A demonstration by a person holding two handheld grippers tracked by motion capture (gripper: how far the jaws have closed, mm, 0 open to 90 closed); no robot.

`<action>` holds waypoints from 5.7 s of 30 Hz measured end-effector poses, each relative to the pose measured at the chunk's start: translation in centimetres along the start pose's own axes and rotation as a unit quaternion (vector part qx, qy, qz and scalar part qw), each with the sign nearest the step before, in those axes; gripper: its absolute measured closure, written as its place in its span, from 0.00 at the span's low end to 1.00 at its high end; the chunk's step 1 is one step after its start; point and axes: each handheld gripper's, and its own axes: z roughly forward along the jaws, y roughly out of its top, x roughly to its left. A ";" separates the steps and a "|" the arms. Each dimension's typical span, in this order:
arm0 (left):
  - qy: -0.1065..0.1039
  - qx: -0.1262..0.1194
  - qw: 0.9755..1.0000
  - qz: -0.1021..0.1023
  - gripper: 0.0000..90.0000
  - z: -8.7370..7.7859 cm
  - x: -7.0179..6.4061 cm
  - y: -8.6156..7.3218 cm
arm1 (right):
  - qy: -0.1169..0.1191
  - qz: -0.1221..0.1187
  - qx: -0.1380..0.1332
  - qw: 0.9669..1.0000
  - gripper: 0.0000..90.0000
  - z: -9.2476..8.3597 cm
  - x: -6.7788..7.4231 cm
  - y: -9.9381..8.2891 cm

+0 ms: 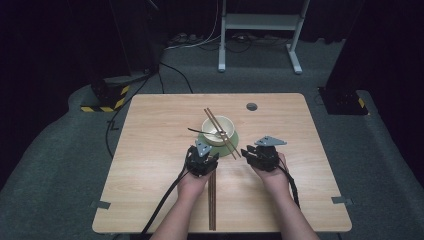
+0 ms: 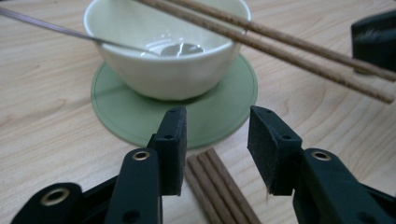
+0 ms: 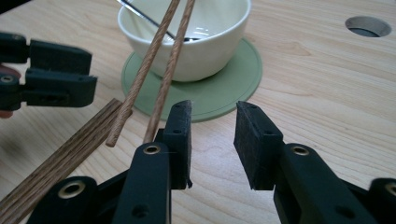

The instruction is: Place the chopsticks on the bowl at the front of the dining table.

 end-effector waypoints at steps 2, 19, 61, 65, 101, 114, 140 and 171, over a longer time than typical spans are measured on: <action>0.002 -0.004 1.000 -0.013 0.63 0.3 -0.2 0.1 | 0.001 0.001 0.003 1.000 0.74 0.1 0.2 0.0; 0.020 -0.028 0.999 -0.024 0.62 0.5 -0.1 0.3 | 0.036 -0.022 0.010 0.999 0.73 0.6 2.7 0.1; 0.028 -0.052 0.998 -0.039 0.62 1.3 0.3 1.1 | 0.002 -0.038 -0.020 0.999 0.73 1.5 5.1 -0.1; 0.024 -0.046 0.998 -0.028 0.62 1.2 0.3 1.1 | -0.006 -0.033 -0.022 0.999 0.72 1.5 5.0 -0.1; 0.017 -0.032 0.999 -0.028 0.64 1.4 0.3 1.5 | 0.002 -0.048 -0.020 0.999 0.72 2.1 6.0 -0.1; 0.015 -0.031 0.999 -0.031 0.63 1.4 0.3 1.5 | 0.000 -0.053 -0.018 0.998 0.72 2.1 6.1 0.0; -0.012 -0.046 0.998 0.038 0.62 -5.4 -1.7 -2.2 | -0.007 -0.047 -0.025 0.999 0.71 1.4 5.3 0.1; -0.009 -0.041 0.998 0.045 0.64 -4.1 -2.2 -2.8 | -0.007 -0.039 -0.029 0.999 0.70 1.3 5.2 0.1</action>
